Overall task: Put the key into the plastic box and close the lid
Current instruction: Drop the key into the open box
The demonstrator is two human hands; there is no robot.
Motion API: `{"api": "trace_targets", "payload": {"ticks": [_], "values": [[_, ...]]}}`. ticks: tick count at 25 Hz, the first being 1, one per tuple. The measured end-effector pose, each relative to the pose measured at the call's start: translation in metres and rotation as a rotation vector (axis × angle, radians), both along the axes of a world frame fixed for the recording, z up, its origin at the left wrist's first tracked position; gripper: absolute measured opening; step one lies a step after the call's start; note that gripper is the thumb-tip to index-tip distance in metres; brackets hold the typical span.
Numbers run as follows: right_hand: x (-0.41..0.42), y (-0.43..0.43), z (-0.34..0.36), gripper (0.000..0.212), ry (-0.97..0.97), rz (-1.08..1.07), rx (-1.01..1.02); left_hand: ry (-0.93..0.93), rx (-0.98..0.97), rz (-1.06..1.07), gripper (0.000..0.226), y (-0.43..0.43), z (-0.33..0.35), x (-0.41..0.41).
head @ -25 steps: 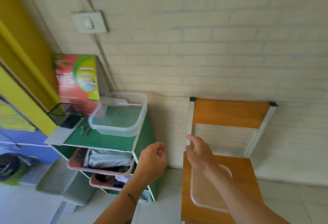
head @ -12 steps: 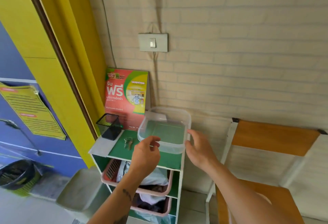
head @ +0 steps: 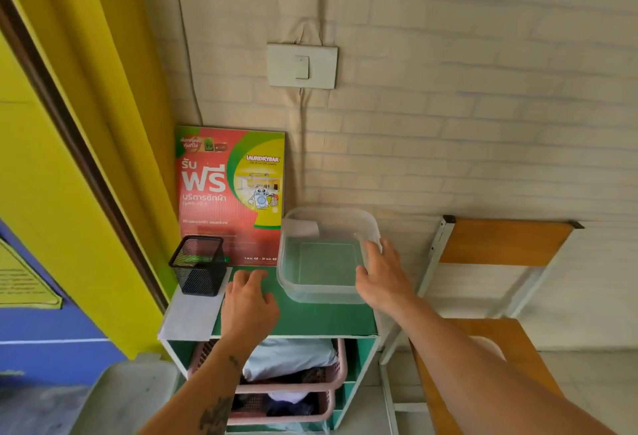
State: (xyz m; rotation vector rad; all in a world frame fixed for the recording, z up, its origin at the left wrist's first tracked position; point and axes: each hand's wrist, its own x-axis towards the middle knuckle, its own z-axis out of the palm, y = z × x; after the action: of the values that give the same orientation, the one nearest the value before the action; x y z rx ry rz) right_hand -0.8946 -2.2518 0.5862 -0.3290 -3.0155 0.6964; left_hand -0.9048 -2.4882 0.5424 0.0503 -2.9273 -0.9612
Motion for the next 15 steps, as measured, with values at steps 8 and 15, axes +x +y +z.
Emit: {"api": "trace_targets", "payload": {"ticks": [8, 15], "values": [[-0.037, -0.002, -0.019, 0.051, 0.001, -0.083, 0.074, -0.171, -0.228, -0.036, 0.056, -0.014, -0.020, -0.026], [-0.040, -0.006, -0.032, 0.065, -0.002, -0.116, 0.179, -0.051, -0.173, -0.089, 0.039, -0.021, -0.031, -0.034]]}}
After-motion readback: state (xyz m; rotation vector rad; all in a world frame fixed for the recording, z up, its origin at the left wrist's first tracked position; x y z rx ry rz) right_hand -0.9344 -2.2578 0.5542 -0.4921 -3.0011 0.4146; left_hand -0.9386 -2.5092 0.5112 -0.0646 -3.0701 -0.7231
